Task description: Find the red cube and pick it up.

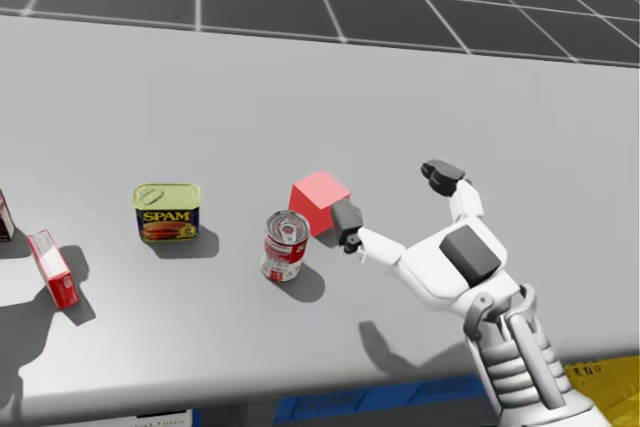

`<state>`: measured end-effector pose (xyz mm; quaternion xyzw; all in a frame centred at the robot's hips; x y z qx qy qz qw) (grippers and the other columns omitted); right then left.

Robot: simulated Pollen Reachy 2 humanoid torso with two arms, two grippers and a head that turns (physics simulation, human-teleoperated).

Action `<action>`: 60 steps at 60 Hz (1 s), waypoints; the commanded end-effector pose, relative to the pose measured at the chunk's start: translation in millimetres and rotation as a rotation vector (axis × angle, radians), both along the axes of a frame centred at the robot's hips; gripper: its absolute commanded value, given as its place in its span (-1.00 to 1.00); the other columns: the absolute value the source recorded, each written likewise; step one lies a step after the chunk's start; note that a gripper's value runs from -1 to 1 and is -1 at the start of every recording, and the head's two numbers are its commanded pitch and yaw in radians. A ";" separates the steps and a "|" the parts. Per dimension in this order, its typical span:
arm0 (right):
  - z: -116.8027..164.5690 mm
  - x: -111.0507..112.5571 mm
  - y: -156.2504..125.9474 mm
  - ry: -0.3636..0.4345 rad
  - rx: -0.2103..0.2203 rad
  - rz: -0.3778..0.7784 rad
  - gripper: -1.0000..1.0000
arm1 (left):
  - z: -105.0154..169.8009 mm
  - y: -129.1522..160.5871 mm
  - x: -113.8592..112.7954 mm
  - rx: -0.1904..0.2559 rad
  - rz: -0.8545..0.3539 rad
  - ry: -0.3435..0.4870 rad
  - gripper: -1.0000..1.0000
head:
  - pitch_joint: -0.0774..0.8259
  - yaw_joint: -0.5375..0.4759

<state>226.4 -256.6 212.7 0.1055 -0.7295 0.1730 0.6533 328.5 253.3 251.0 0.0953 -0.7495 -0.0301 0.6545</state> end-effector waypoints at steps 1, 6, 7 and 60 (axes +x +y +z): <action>-27.0 -0.1 -8.7 0.047 -0.053 0.103 -1.00 | 0.2 0.5 0.2 -0.002 0.000 0.000 -1.00 | 0.52 -0.45; -35.4 6.1 -9.9 0.046 -0.094 0.139 -1.00 | -0.1 0.7 0.5 -0.002 0.001 0.002 -1.00 | 0.52 -0.45; -36.3 7.3 -9.9 0.048 -0.097 0.143 -1.00 | -0.1 0.7 0.4 -0.002 0.001 0.003 -1.00 | 0.52 -0.45; -70.6 107.3 22.0 0.329 0.051 0.220 -1.00 | 2.6 3.9 -0.1 -0.012 0.004 -0.004 -1.00 | 0.52 -0.44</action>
